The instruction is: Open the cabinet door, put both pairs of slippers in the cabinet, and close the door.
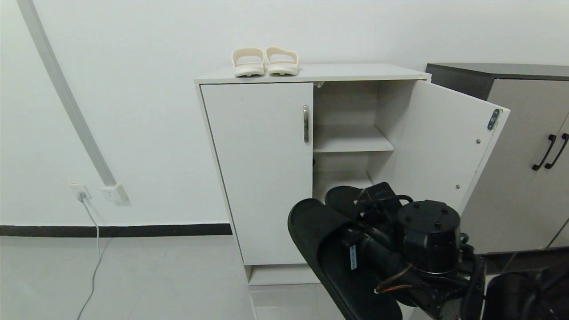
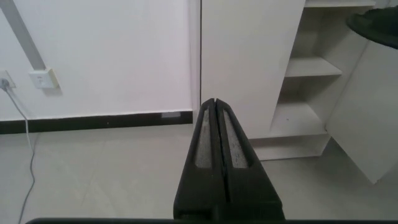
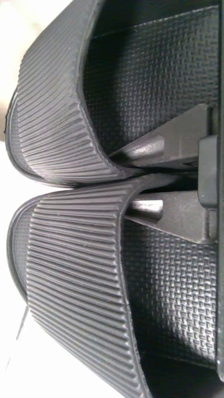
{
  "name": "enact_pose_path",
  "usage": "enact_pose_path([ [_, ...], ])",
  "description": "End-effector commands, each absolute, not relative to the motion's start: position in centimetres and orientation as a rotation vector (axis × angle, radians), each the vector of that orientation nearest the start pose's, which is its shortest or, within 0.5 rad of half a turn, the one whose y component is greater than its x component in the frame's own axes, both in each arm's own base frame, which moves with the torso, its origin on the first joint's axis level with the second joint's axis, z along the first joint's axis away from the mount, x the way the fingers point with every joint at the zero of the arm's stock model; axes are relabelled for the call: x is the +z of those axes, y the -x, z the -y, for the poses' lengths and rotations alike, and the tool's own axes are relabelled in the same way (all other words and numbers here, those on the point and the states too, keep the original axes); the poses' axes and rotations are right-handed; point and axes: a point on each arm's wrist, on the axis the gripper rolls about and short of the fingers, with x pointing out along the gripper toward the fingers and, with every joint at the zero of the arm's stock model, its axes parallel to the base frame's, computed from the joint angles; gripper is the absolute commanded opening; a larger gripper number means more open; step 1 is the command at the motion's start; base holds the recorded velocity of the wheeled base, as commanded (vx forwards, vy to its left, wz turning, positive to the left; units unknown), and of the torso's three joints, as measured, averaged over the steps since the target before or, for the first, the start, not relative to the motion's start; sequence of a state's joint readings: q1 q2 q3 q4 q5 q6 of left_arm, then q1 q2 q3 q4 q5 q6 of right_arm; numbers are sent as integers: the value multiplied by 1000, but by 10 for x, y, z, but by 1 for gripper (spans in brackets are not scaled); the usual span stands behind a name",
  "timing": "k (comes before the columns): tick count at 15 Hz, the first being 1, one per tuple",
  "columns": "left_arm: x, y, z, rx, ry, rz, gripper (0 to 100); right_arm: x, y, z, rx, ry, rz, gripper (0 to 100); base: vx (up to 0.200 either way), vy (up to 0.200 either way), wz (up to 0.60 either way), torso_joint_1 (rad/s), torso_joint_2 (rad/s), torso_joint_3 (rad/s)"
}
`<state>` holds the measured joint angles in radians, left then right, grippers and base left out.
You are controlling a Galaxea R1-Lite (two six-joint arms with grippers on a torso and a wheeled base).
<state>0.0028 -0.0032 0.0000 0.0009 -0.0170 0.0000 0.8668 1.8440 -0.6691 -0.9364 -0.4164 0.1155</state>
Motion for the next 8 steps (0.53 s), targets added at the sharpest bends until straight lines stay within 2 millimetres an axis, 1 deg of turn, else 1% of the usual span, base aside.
enact_pose_path([
  [1,75,23,0,-14,0,-2,0,118,-228,-253,353,50,-224,0,0,0,0,0,0,0],
  [2,75,23,0,-14,0,-2,0,116,-233,-256,313,46,-217,0,0,0,0,0,0,0],
  [3,75,23,0,-14,2,-2,0,118,-238,-257,285,17,-208,0,0,0,0,0,0,0],
  [5,75,23,0,-14,2,-2,0,119,-244,-257,259,-4,-201,0,0,-200,0,0,5,2],
  [8,75,23,0,-11,3,0,0,121,-246,-258,219,-6,-189,0,0,-200,0,-1,2,2],
])
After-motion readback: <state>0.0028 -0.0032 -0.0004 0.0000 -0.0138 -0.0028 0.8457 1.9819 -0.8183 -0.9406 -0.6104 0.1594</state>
